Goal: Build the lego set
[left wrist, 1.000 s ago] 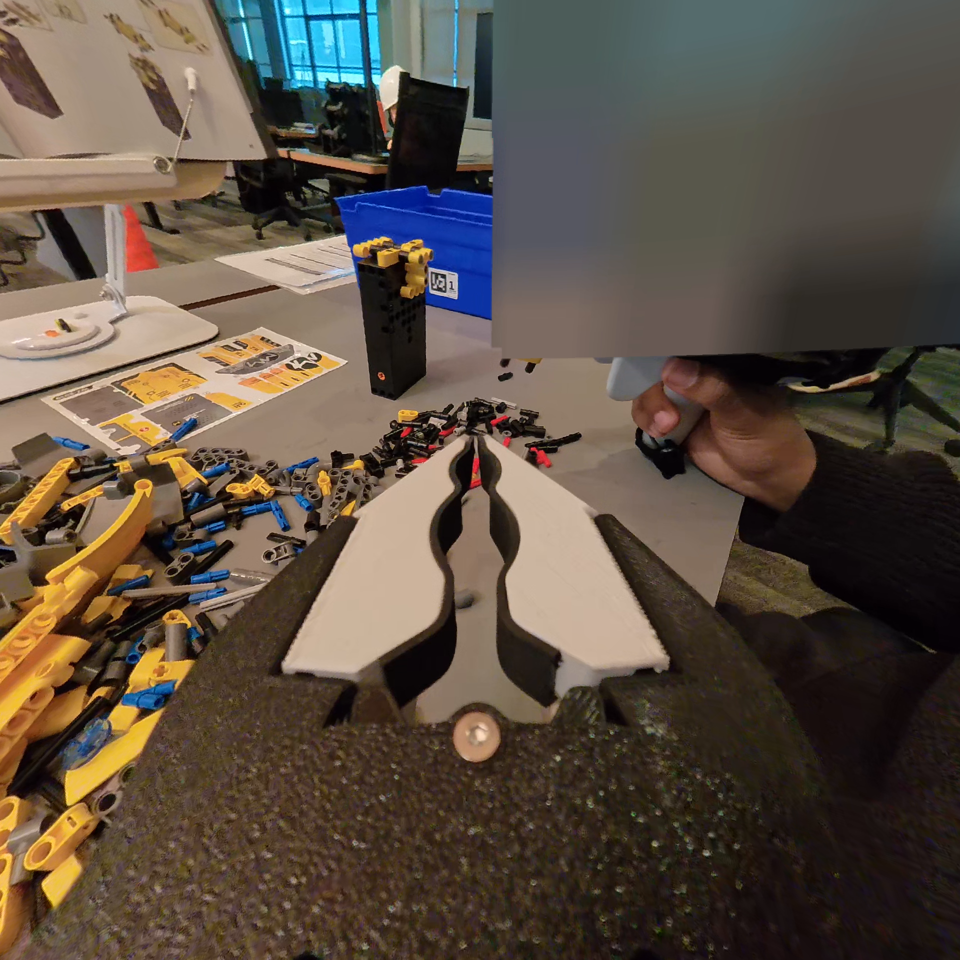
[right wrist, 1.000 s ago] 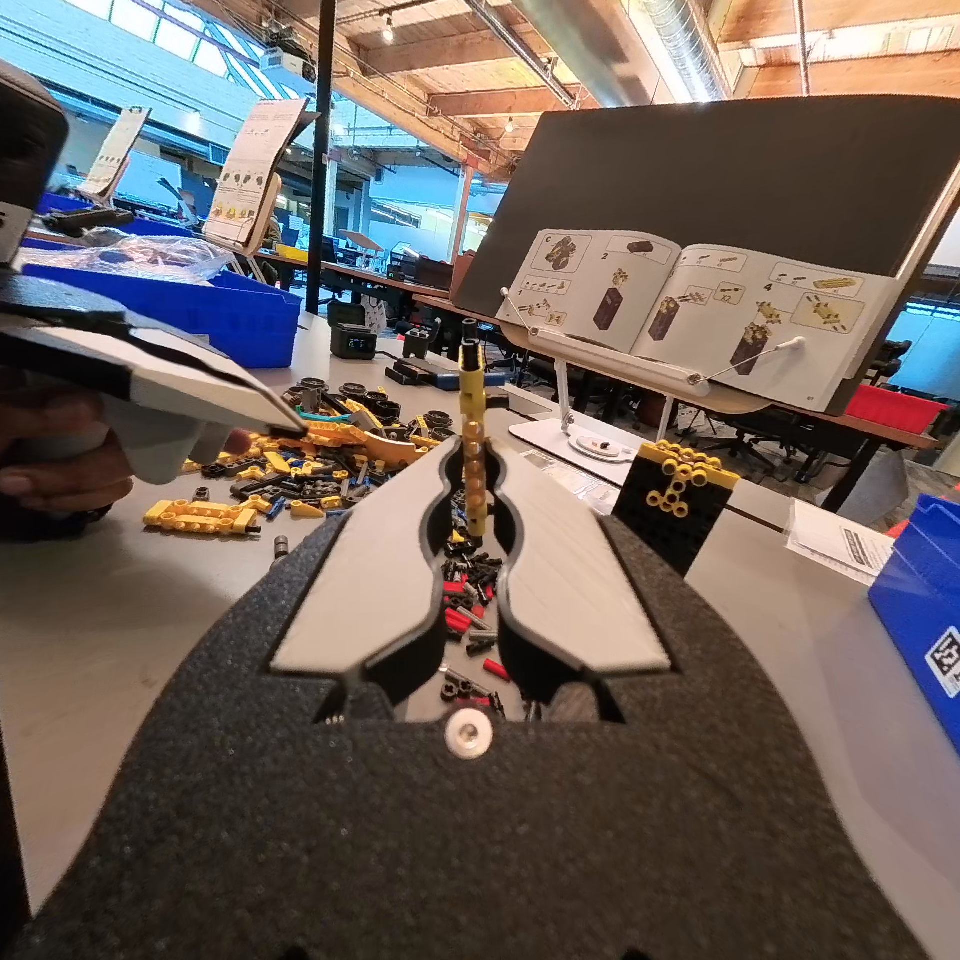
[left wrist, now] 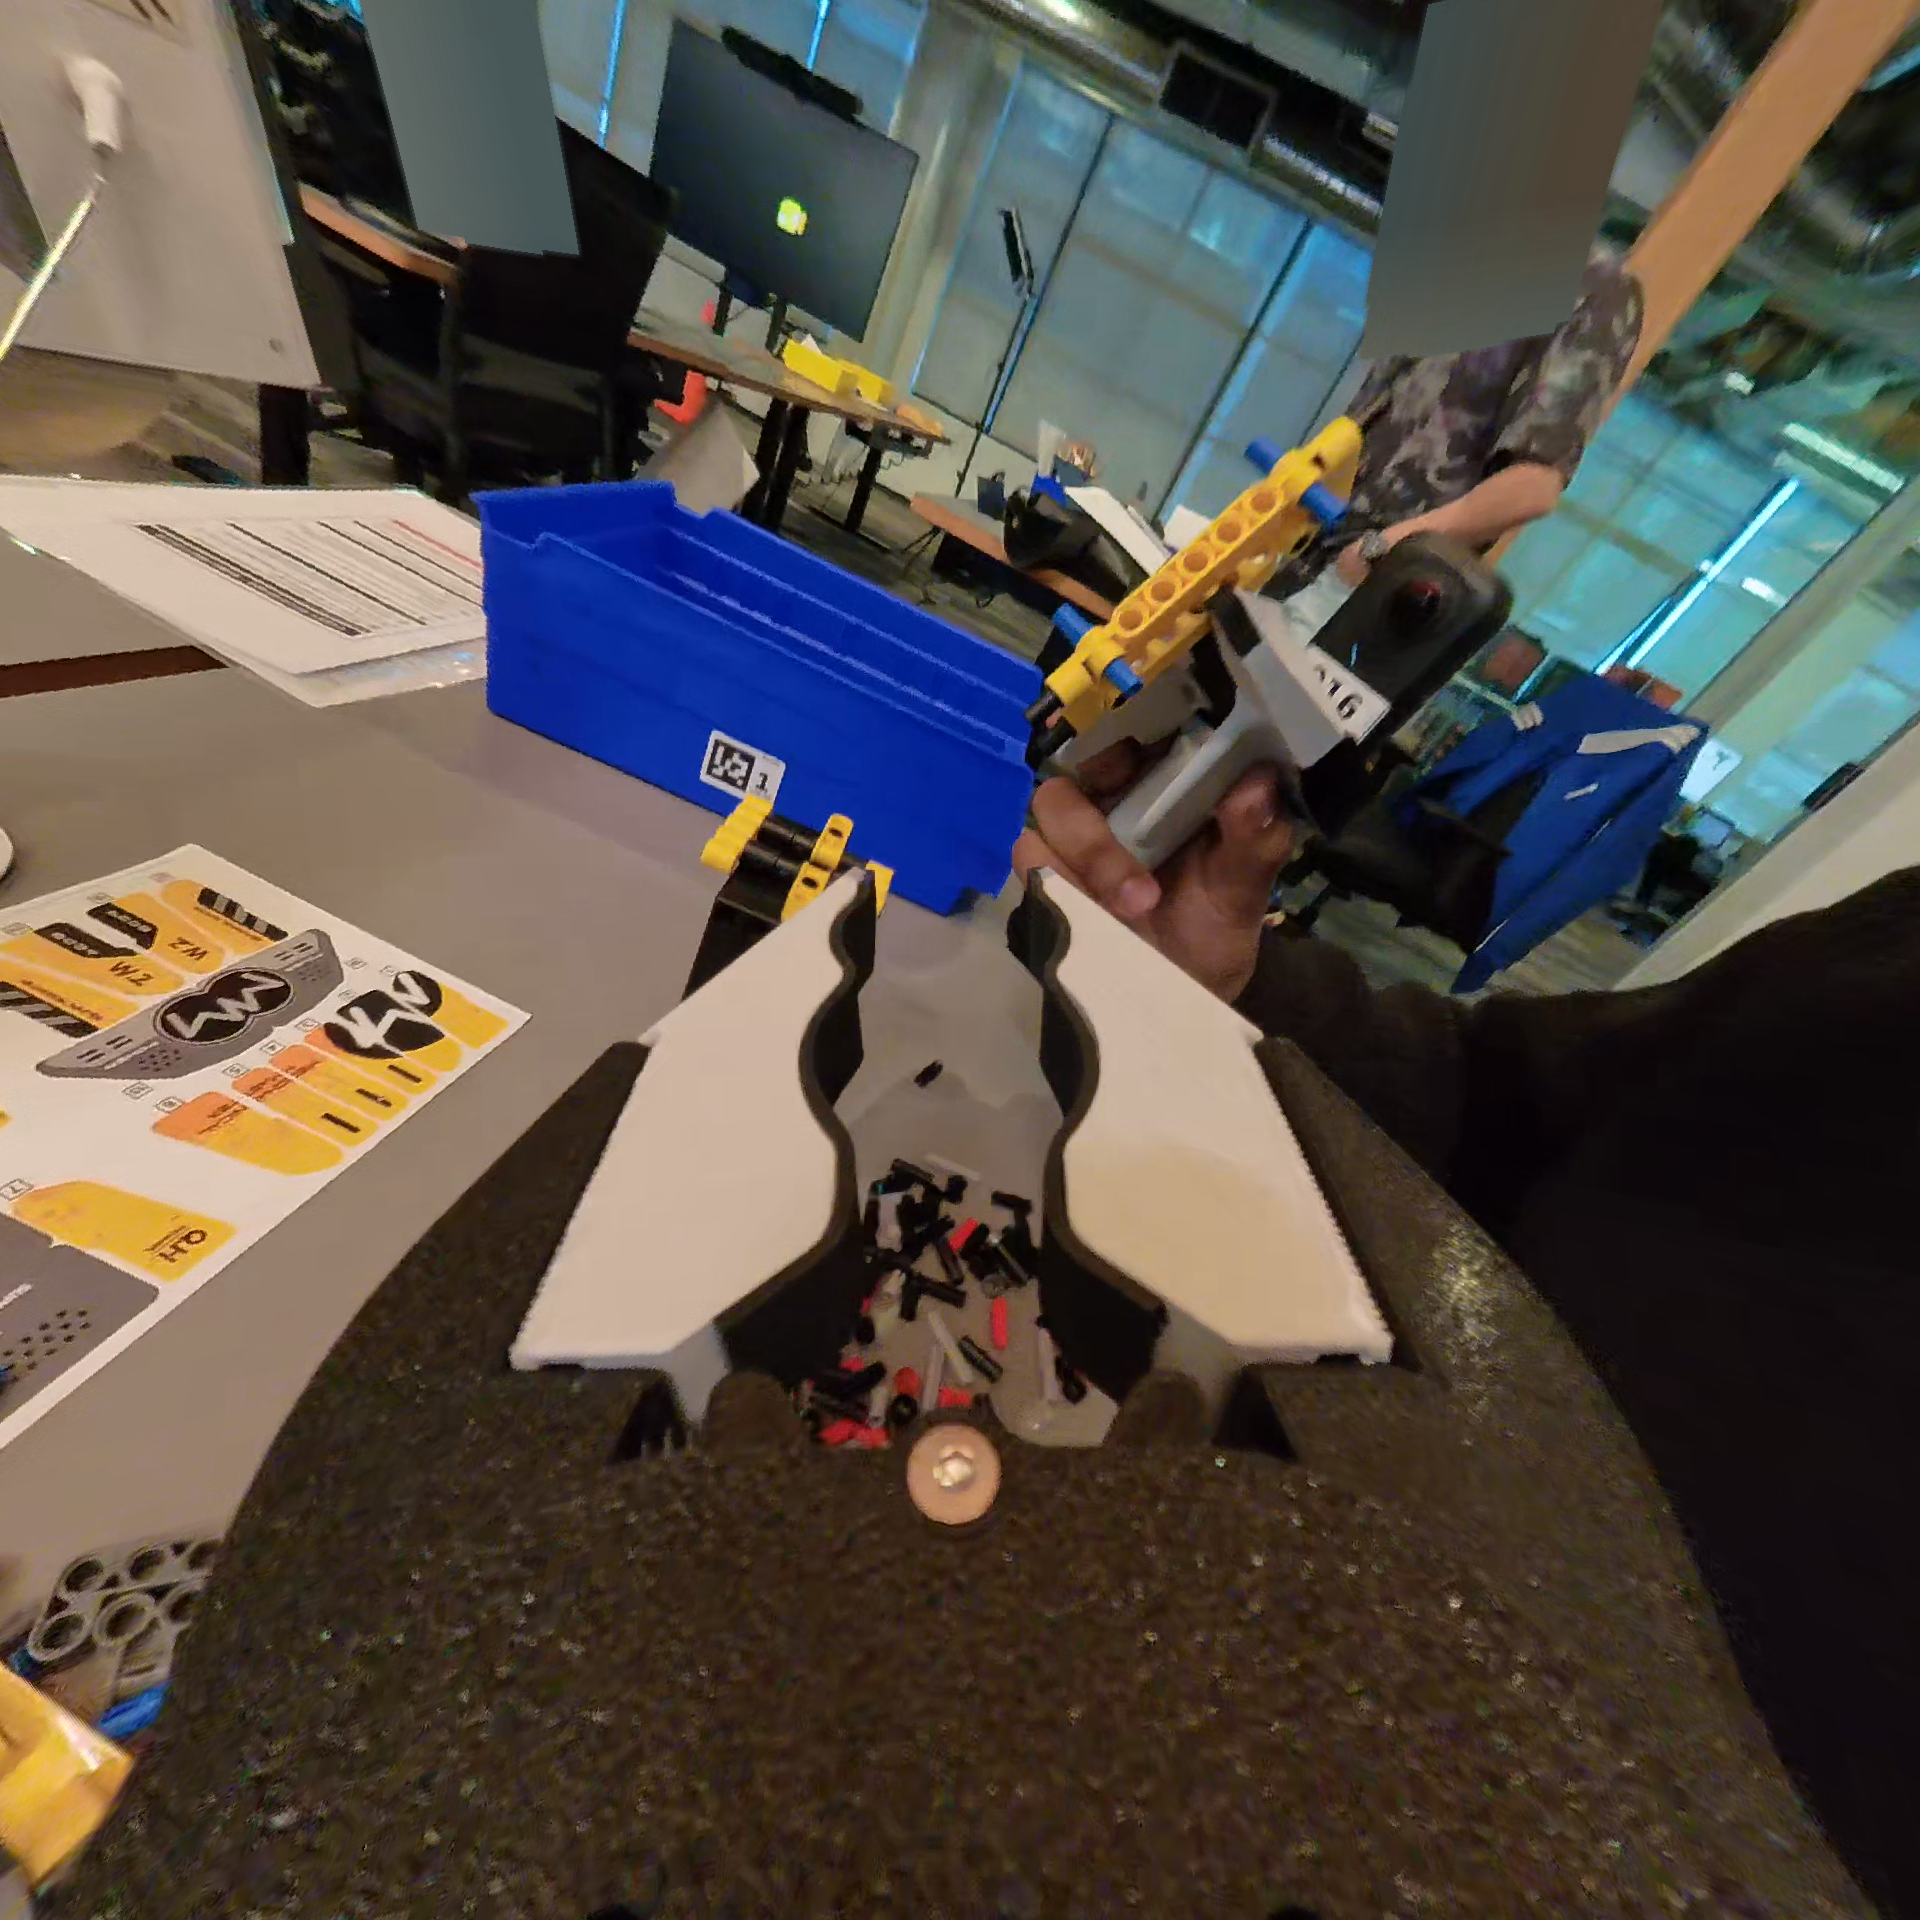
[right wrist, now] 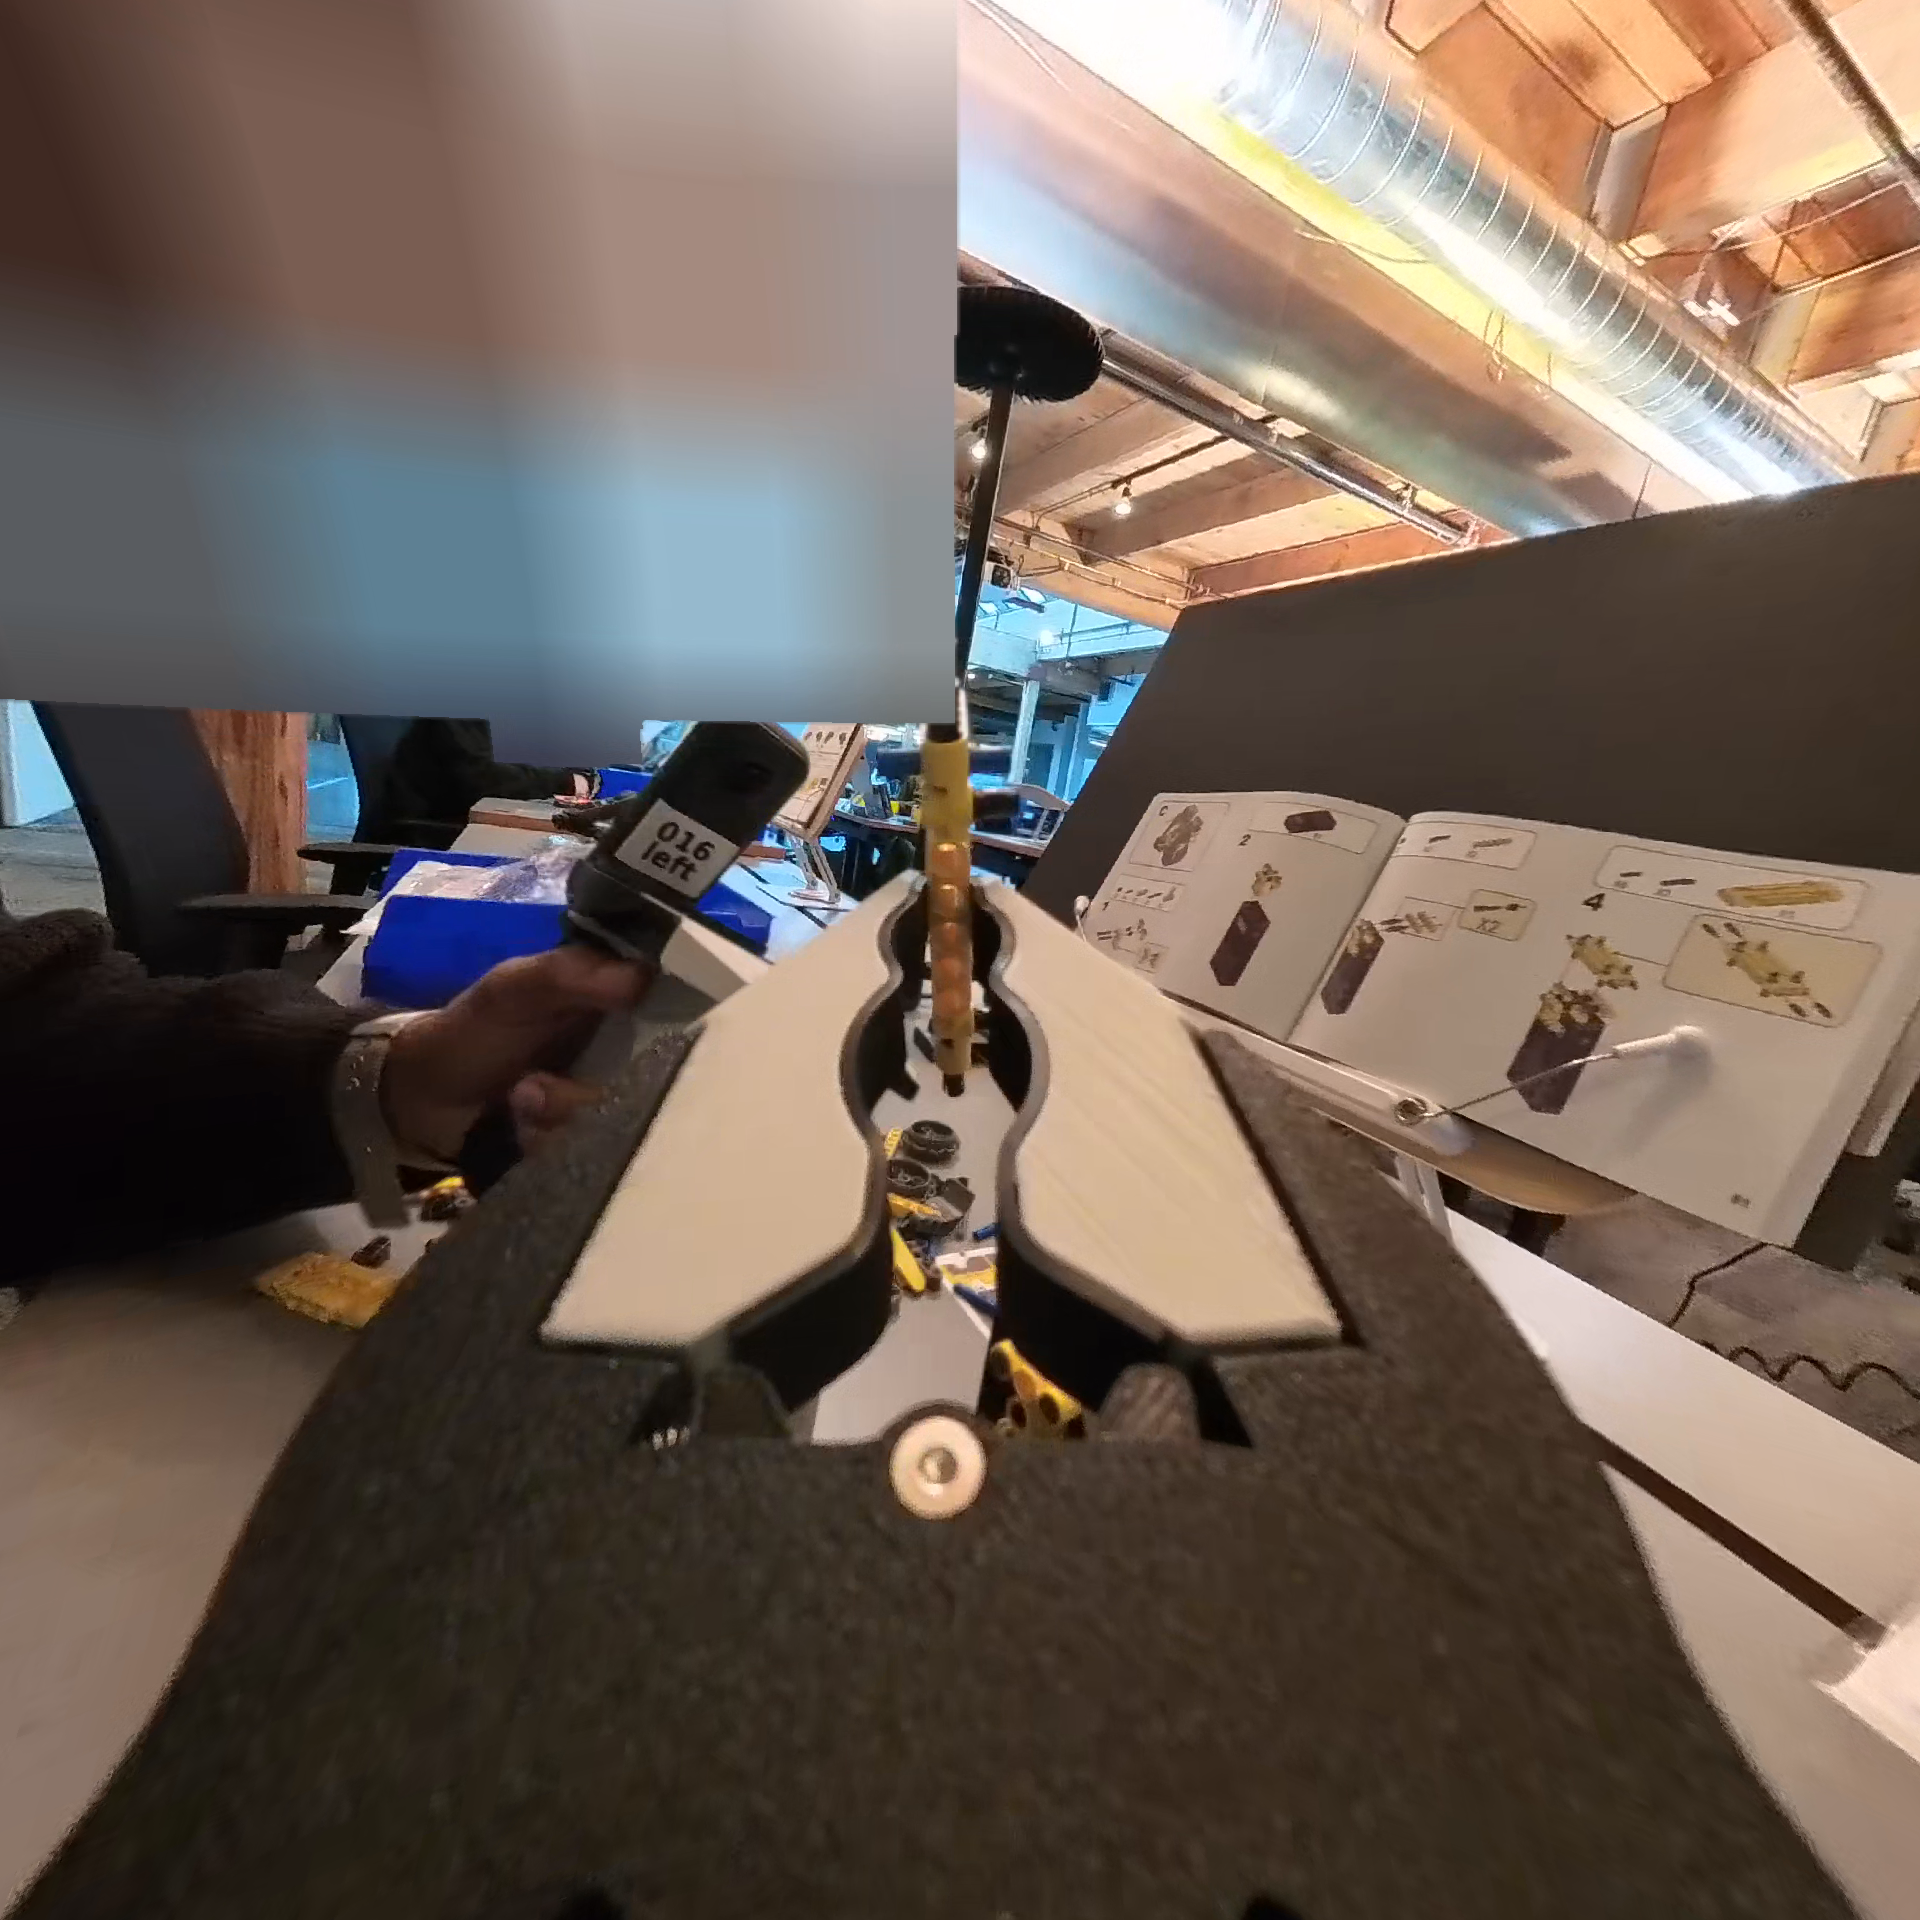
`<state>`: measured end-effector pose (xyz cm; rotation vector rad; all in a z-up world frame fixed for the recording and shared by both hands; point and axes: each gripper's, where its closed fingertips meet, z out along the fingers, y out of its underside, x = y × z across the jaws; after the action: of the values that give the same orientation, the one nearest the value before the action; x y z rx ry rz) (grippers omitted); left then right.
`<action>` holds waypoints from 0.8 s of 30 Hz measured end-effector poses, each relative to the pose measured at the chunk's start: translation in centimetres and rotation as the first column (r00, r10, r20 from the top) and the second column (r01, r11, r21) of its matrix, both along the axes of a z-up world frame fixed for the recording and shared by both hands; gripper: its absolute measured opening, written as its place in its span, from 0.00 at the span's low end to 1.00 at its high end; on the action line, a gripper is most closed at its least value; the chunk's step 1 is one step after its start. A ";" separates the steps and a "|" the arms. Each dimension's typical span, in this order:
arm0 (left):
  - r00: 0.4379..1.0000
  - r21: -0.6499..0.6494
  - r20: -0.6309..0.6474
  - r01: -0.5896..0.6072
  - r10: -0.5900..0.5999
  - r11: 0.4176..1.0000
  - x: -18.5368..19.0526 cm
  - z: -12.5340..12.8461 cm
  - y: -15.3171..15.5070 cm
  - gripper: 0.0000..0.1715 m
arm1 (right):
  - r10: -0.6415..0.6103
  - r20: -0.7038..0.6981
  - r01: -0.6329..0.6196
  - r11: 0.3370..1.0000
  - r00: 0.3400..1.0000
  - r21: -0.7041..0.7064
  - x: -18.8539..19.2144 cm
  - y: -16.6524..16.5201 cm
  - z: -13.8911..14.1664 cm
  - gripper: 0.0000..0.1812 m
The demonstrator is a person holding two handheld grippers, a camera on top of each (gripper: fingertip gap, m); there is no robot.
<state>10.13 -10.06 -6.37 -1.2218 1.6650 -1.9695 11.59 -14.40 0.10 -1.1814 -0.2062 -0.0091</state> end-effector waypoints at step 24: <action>0.994 -0.092 -0.013 0.104 -0.106 0.990 -1.3 -1.6 -1.5 0.20 | 0.105 -0.079 -0.117 0.980 0.991 -0.159 -4.0 3.0 -3.4 0.04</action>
<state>8.83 -11.55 -8.01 -1.2090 1.6970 -2.1250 7.56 -11.43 -3.34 -1.3303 -0.2137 0.1502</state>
